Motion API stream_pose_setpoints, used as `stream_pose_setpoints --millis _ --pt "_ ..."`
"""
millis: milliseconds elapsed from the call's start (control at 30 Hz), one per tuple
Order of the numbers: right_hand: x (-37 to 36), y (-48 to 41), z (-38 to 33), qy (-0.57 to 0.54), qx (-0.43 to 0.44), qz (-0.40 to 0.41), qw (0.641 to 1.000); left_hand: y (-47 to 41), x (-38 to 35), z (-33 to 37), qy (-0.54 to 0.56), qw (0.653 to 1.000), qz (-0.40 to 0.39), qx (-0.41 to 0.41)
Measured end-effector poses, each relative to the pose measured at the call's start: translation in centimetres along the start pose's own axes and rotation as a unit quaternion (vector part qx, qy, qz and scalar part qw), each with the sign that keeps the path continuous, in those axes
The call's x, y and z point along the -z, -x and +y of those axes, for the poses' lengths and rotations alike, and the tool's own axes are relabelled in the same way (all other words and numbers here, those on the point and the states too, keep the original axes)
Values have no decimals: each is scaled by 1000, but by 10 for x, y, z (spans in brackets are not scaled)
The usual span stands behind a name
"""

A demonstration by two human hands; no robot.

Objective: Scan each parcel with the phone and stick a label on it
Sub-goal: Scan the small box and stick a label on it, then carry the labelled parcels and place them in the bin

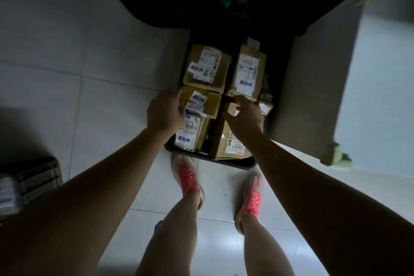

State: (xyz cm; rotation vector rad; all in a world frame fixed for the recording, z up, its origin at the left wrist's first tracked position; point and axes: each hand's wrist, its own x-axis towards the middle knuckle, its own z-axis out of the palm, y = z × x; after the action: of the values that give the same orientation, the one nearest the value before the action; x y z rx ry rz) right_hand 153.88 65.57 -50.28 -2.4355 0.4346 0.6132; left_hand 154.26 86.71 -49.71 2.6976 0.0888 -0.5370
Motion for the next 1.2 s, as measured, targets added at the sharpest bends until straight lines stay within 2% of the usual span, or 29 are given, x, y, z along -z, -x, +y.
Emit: stream_pose_setpoints --millis 167,267,400,500,633,833,967,1033,1133,1200 --pt "135 73 -55 98 31 19 995 40 115 79 -137 983 20 -117" --pt "208 120 -79 144 28 24 989 73 167 125 -163 973 4 -164" --pt "292 180 -84 227 43 58 971 113 230 194 -208 951 58 -222" --pt "349 229 -75 223 48 74 971 156 266 253 -265 928 91 -245" --pt "414 300 -34 169 60 121 976 228 282 332 -276 921 109 -253" --pt "493 398 82 25 5 183 983 342 249 447 -172 946 110 -253" --pt "514 418 146 -16 -22 178 984 371 197 487 -4 979 25 -201" --pt "510 415 170 -45 -35 176 983 372 171 493 44 986 -10 -158" --pt "497 393 199 -67 -63 157 983 360 134 505 130 984 -66 -101" --pt "489 375 207 -92 -80 140 983 352 121 515 208 967 -112 -93"
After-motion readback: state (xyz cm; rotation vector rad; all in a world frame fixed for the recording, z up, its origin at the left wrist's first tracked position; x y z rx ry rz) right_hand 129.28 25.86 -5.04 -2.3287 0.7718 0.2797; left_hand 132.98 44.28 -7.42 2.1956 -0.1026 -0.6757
